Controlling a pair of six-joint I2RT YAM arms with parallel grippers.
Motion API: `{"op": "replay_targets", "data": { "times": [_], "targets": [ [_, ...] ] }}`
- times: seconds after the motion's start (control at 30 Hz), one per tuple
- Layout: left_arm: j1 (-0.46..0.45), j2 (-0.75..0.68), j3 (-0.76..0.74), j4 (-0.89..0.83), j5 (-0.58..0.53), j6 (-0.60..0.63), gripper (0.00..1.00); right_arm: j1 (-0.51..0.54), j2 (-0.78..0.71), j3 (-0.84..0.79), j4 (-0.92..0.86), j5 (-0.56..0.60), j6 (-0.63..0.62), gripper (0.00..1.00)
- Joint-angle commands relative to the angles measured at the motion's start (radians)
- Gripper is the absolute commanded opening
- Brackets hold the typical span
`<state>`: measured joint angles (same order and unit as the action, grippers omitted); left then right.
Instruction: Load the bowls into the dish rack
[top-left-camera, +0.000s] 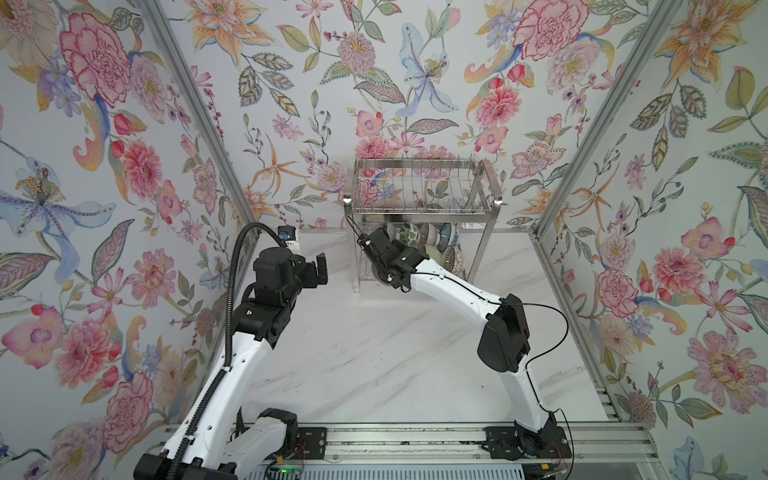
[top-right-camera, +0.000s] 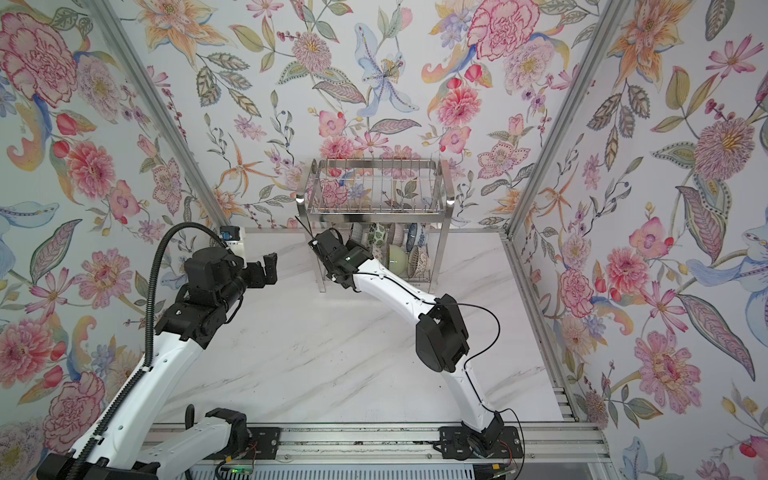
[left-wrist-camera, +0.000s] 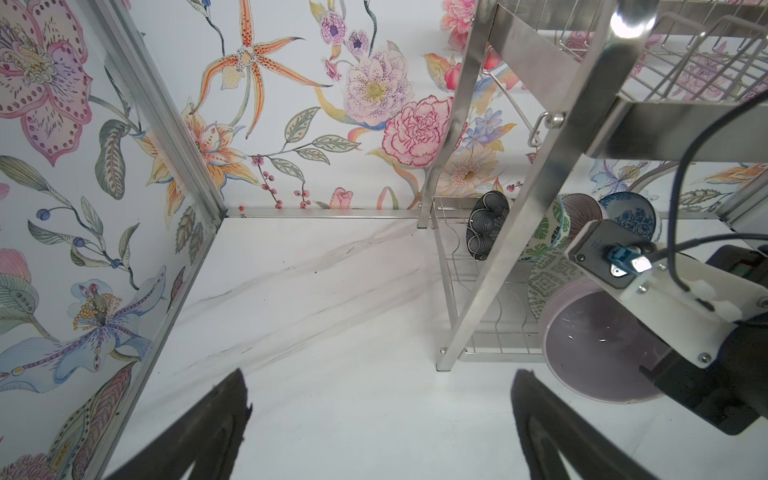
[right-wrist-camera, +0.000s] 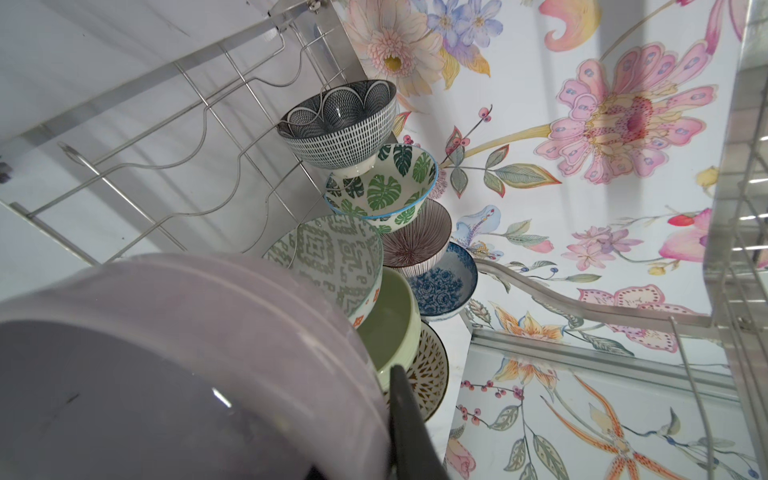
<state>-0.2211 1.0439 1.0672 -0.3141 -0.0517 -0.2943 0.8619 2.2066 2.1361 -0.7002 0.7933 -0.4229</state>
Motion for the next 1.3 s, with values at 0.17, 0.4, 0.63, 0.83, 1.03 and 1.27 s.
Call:
{"op": "replay_targets", "data": {
  "times": [0.17,0.4,0.63,0.83,1.03,1.27],
  "targets": [
    [0.015,-0.001,0.014,-0.021,0.028,0.024,0.99,-0.032,0.056,0.110,-0.015,0.032,0.065,0.00],
    [0.015,-0.002,0.013,-0.025,0.029,0.022,0.99,-0.051,0.097,0.156,-0.022,0.040,0.076,0.00],
    [0.015,-0.005,0.011,-0.029,0.029,0.021,0.99,-0.065,0.145,0.199,-0.022,0.032,0.079,0.00],
    [0.014,-0.012,0.008,-0.027,0.036,0.017,0.99,-0.073,0.193,0.249,-0.022,0.033,0.082,0.00],
    [0.014,-0.017,0.000,-0.025,0.042,0.012,0.99,-0.081,0.244,0.297,-0.021,0.048,0.083,0.00],
    [0.014,-0.016,-0.004,-0.022,0.048,0.009,1.00,-0.086,0.280,0.310,0.034,0.079,0.062,0.00]
  ]
}}
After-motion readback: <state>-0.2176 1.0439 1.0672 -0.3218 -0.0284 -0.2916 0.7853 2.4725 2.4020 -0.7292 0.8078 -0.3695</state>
